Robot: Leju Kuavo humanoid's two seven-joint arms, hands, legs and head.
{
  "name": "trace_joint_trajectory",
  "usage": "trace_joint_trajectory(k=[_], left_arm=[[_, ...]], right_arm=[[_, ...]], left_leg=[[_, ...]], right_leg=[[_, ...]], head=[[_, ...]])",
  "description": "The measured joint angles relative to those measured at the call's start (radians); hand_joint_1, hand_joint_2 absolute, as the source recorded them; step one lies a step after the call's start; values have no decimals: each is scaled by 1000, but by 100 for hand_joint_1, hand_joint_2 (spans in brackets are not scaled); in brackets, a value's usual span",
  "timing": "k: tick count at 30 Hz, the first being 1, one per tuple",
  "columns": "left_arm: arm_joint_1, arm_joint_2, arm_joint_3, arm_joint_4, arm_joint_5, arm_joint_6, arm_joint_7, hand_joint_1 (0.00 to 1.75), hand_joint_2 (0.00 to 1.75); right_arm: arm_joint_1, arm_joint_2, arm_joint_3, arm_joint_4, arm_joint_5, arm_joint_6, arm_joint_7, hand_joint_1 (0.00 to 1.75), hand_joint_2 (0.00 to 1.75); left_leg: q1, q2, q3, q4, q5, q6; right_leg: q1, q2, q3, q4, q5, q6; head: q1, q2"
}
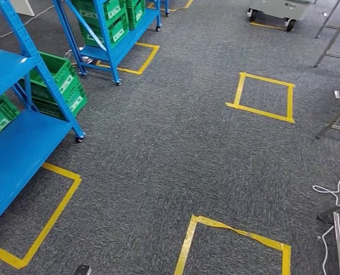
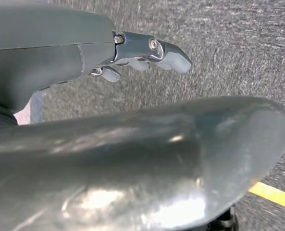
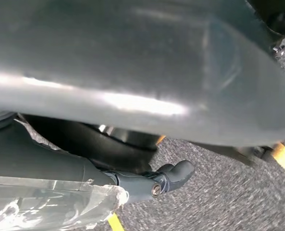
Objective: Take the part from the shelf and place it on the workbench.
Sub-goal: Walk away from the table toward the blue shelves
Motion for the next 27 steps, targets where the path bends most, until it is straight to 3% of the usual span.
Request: trace_joint_trajectory(k=[1,2,4,5,7,8,9,10,12,14,16,17,19,20,21,23,25,27], left_arm=[[0,0,2,0,-2,1,6,0,0],[1,1,4,0,-3,2,14,0,0],[2,2,8,0,-8,3,27,0,0],[1,2,9,0,-11,3,31,0,0],[0,4,12,0,-15,3,36,0,0],[0,5,14,0,-17,3,38,0,0],[1,6,17,0,-17,3,40,0,0],[3,7,20,0,-17,4,41,0,0],[4,8,24,0,-18,5,41,0,0],[-1,8,26,0,-18,6,41,0,0],[-3,7,27,0,-17,6,43,0,0],[-1,7,27,0,-17,6,44,0,0],[1,8,30,0,-15,7,48,0,0],[1,9,31,0,-14,7,49,0,0],[-2,9,33,0,-13,8,50,0,0],[-7,10,38,0,-10,11,50,0,0],[-7,9,46,0,-5,21,50,0,0],[-3,9,53,0,0,33,50,0,0]], right_arm=[[0,0,1,0,4,3,2,0,0],[0,0,3,0,9,6,6,0,0],[-2,-1,7,0,17,10,12,0,0],[-2,-1,8,0,20,11,14,0,0],[-5,-1,10,0,22,11,13,0,0],[-7,-1,11,0,22,11,12,0,0],[-9,-1,12,0,22,11,10,0,0],[-11,-1,12,0,21,11,10,0,0],[-12,-1,13,-1,20,11,8,0,0],[-12,-2,13,-1,21,11,8,0,0],[-12,-2,13,-1,22,12,8,0,0],[-13,-2,14,-1,23,14,9,0,0],[-15,-2,15,-1,25,17,10,0,0],[-16,-2,15,-1,26,18,11,0,0],[-16,-2,16,-1,27,19,11,0,0],[-17,-2,17,-1,29,19,14,0,0],[-20,-2,20,-1,29,19,17,0,0],[-22,-2,23,-1,29,19,18,0,0]], left_leg=[[0,-14,-1,0,1,0],[0,-29,0,0,2,0],[2,-58,1,2,4,-4],[2,-72,0,4,4,-9],[2,-95,-7,8,8,-20],[3,-104,-12,7,11,-27],[6,-114,-16,5,15,-34],[7,-109,-20,6,15,-40],[5,-66,-42,49,-15,-48],[3,-18,-99,171,-82,-54],[4,-6,-152,285,-124,-57],[4,-4,-155,295,-116,-57],[3,11,-103,202,-55,-52],[-1,40,-64,129,-25,-48],[-6,65,-31,67,-6,-42],[-14,94,-6,10,2,-31],[-13,70,-9,3,3,-19],[-7,46,-8,-1,6,-7]], right_leg=[[0,3,-16,33,-6,0],[0,4,-13,25,9,-1],[-5,24,43,-91,78,-2],[-9,49,77,-163,105,-2],[-15,89,116,-244,126,-4],[-14,94,119,-252,123,-8],[-12,84,119,-253,126,-14],[-11,73,120,-255,129,-21],[-12,47,120,-259,134,-34],[-8,17,118,-261,134,-42],[-5,-16,117,-261,133,-45],[-4,-30,117,-261,132,-46],[-3,-54,121,-261,130,-45],[-1,-64,123,-260,128,-43],[2,-73,124,-259,125,-39],[8,-94,126,-259,121,-31],[9,-113,130,-261,117,-21],[6,-78,120,-230,94,-9]], head=[[1,0],[1,0],[1,0],[1,0],[0,0],[0,0],[-1,0],[-1,0],[-8,0],[-16,0],[-17,0],[-18,0],[-18,0],[-19,0],[-21,0],[-21,0],[-21,0],[-18,0]])
